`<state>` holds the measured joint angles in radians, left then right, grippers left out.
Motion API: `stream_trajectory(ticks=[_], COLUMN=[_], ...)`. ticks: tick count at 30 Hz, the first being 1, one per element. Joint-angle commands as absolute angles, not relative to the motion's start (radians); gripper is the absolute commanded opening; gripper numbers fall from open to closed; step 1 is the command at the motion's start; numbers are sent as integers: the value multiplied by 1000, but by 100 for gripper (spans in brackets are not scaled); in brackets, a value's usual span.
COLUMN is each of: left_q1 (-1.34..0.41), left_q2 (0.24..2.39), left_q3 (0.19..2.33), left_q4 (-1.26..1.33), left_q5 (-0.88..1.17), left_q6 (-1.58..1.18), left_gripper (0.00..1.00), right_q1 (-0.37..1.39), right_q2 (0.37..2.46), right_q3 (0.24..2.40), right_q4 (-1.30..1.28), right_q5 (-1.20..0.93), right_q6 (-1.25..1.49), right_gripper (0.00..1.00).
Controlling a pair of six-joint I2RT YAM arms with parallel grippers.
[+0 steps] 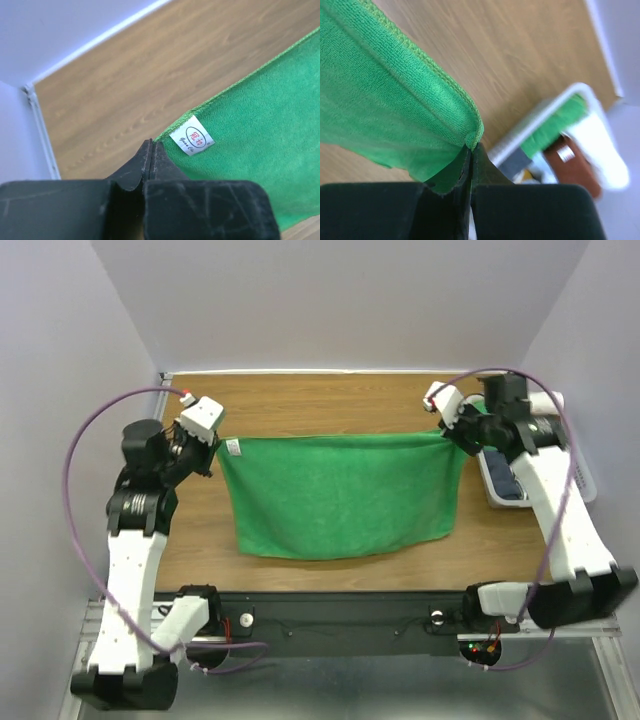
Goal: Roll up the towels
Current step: Flatten the towel
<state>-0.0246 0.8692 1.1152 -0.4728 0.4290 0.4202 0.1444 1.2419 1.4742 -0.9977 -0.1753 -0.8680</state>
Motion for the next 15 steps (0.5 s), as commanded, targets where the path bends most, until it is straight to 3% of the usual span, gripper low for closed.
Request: stream_trajectory(ticks=[1, 7, 12, 14, 15], left_q1=[-17, -14, -9, -9, -9], left_q2=[1004, 1305, 1606, 1762, 1808], left_q3=[1059, 1068, 1256, 1395, 1437], left_q4=[-325, -144, -75, -90, -97], left_q5=[348, 265, 293, 313, 333], left_q6=[419, 425, 391, 367, 356], left_gripper=[0, 0, 0, 0, 0], right_q1=[138, 156, 161, 164, 164], right_q2=[1467, 1819, 2148, 2238, 2276], right_q3=[1505, 1670, 1979, 2092, 2193], right_q4=[-873, -805, -762, -756, -755], right_q5=[-219, -270, -247, -213, -198], right_q6=[-868, -824, -735, -692, -677], right_gripper=[0, 6, 9, 14, 32])
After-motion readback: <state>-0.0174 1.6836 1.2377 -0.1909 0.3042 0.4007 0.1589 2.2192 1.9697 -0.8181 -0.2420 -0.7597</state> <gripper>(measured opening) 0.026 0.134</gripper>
